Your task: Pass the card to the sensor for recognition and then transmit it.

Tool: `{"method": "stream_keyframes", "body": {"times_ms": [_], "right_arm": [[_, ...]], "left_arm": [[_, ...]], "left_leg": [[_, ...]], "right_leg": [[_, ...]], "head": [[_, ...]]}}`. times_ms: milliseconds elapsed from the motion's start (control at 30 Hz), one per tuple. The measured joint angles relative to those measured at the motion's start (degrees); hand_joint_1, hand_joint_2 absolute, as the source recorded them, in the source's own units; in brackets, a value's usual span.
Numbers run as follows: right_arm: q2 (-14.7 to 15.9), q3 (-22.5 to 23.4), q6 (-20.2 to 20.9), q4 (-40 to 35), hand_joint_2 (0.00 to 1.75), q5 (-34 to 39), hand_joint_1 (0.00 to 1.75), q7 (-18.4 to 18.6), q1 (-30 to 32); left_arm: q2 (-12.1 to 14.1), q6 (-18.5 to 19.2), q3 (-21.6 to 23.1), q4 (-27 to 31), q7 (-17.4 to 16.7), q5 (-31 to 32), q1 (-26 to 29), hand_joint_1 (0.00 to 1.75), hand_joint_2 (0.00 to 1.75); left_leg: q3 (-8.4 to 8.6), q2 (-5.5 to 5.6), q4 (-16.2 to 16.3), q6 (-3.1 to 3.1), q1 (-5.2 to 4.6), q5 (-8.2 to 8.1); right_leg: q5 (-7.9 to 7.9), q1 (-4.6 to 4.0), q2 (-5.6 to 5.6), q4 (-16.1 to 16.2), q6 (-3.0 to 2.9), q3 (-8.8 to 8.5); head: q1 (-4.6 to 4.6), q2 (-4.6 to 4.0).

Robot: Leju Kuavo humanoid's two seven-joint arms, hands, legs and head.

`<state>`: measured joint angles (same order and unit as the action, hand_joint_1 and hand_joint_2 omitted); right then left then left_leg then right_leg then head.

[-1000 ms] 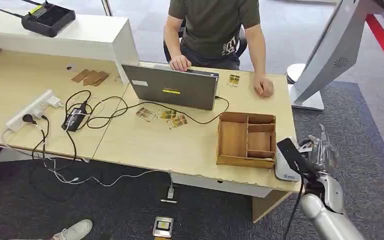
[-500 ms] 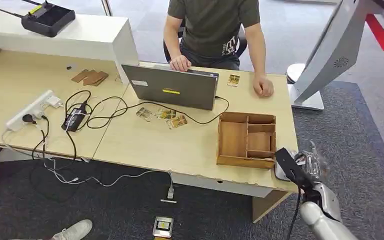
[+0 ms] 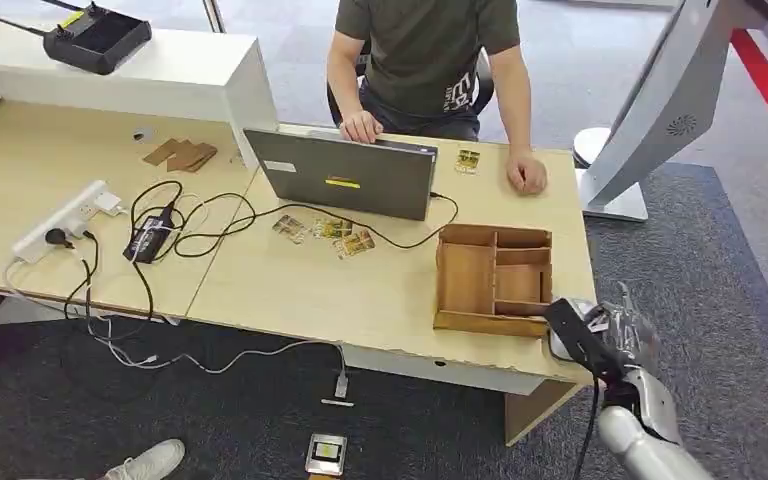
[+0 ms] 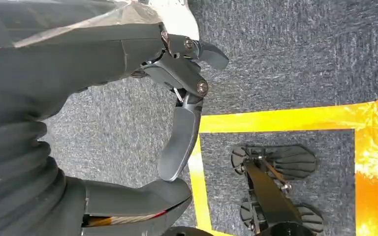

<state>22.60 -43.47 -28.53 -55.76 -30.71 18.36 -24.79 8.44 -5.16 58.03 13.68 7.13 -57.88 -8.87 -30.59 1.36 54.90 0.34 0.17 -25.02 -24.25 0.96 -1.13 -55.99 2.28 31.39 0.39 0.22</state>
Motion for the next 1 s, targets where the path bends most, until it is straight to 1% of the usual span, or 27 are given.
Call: {"method": "stream_keyframes", "body": {"times_ms": [167, 267, 367, 433, 500, 533, 567, 600, 633, 733, 800, 900, 1000], "right_arm": [[1.4, 0.0, -1.7, -4.6, 1.75, -5.9, 1.75, 2.3, -1.3], [1.8, 0.2, -3.3, -7.7, 1.75, -8.8, 1.75, 2.6, -2.6], [1.8, 0.5, -3.3, -10.6, 1.75, -8.0, 1.75, 2.3, -3.7], [1.6, 0.5, -2.5, -12.1, 1.75, -4.3, 1.75, 0.2, -4.7], [1.0, 0.4, -0.6, -13.4, 1.75, 0.6, 1.75, -2.2, -5.8], [0.5, 0.4, 1.4, -13.9, 1.75, 3.4, 1.75, -3.4, -6.6], [0.3, 0.3, 2.3, -14.0, 1.75, 4.6, 1.75, -3.8, -7.7], [-0.5, 0.0, 5.6, -14.5, 1.75, 8.1, 1.75, -5.2, -8.7], [-1.0, -0.2, 7.0, -14.7, 1.75, 9.3, 1.75, -5.4, -9.6], [-2.8, -0.9, 13.7, -15.0, 1.75, 14.5, 1.75, -5.2, -13.0], [-4.0, -1.5, 16.9, -15.0, 1.75, 17.5, 1.75, -4.6, -15.2], [-5.6, -2.3, 19.9, -15.0, 1.75, 20.2, 1.75, -3.6, -17.9], [-6.8, -2.9, 21.8, -15.0, 1.75, 22.4, 1.75, -2.8, -20.0]], "left_arm": [[0.1, 0.0, 0.0, 0.0, 0.1, -0.3, 0.0, 0.00, 1.75], [0.1, 0.0, 0.0, 0.0, 0.2, -0.3, 0.0, 0.00, 1.75], [0.1, -0.1, 0.0, 0.0, 0.2, -0.2, 0.0, 0.00, 1.75], [0.1, 0.0, 0.0, 0.0, 0.2, 0.0, -0.1, 0.00, 1.75], [0.1, 0.2, 0.0, 0.0, 0.2, 0.2, -0.2, 0.00, 1.75], [0.1, 0.4, 0.0, 0.0, 0.2, 0.5, -0.3, 0.00, 1.75], [0.1, 0.5, 0.0, 0.0, 0.2, 0.8, -0.5, 0.00, 1.75], [0.1, 0.6, 0.0, 0.0, 0.0, 0.9, -0.7, 0.00, 1.75], [0.0, 0.6, 0.0, 0.0, -0.2, 1.0, -0.9, 0.00, 1.75], [0.0, 1.0, 0.0, 0.0, -0.8, 1.7, -1.3, 0.00, 1.75], [-0.1, 1.0, 0.0, 0.0, -1.5, 2.1, -1.7, 0.00, 1.75], [-0.2, 1.1, 0.0, 0.0, -2.3, 2.8, -2.2, 0.00, 1.75], [-0.3, 1.2, 0.0, 0.0, -2.9, 3.3, -2.6, 0.00, 1.75]], "left_leg": [[0.00, -0.01, 0.0, 0.00, 0.00, 0.00], [0.00, 0.01, 0.0, 0.00, 0.01, 0.00], [0.01, -0.01, 0.0, -0.01, 0.01, 0.00], [0.00, 0.01, 0.0, -0.01, 0.01, 0.02], [-0.02, -0.01, 0.0, -0.01, 0.01, 0.02], [0.00, -0.03, 0.0, -0.02, 0.00, 0.03], [-0.01, -0.05, 0.0, -0.02, 0.00, 0.03], [0.02, -0.04, 0.0, -0.02, 0.01, 0.04], [-0.01, 0.04, 0.0, 0.01, 0.01, 0.07], [-0.02, 0.00, 0.0, -0.01, 0.01, 0.09], [-0.02, 0.01, 0.0, -0.03, 0.01, 0.10], [-0.03, 0.04, 0.0, -0.03, 0.01, 0.11], [-0.03, 0.02, 0.0, -0.03, 0.01, 0.10]], "right_leg": [[0.01, 0.00, 0.00, 0.0, 0.00, 0.00], [0.01, -0.01, 0.00, 0.0, 0.00, 0.00], [0.01, -0.01, 0.00, 0.0, 0.00, -0.01], [0.01, -0.01, 0.00, 0.0, 0.00, -0.01], [0.01, -0.01, 0.00, 0.0, 0.00, -0.03], [0.02, -0.01, 0.00, 0.0, -0.01, 0.00], [0.02, -0.01, -0.02, -0.1, -0.01, 0.00], [0.02, -0.01, -0.02, 0.0, -0.01, 0.00], [0.02, -0.01, -0.01, 0.0, -0.01, -0.03], [0.06, -0.01, -0.01, -0.1, -0.01, 0.02], [0.06, -0.01, -0.01, -0.1, -0.01, 0.03], [0.06, -0.01, -0.01, -0.1, -0.01, 0.03], [0.06, -0.01, -0.01, -0.1, 0.00, 0.04]], "head": [[0.00, 0.00], [0.00, 0.00], [0.00, 0.00], [0.00, 0.00], [0.00, 0.00], [0.00, 0.00], [0.00, 0.00], [-0.02, 0.00], [0.04, 0.00], [0.02, 0.00], [0.00, 0.00], [0.00, 0.00], [0.00, 0.00]]}}
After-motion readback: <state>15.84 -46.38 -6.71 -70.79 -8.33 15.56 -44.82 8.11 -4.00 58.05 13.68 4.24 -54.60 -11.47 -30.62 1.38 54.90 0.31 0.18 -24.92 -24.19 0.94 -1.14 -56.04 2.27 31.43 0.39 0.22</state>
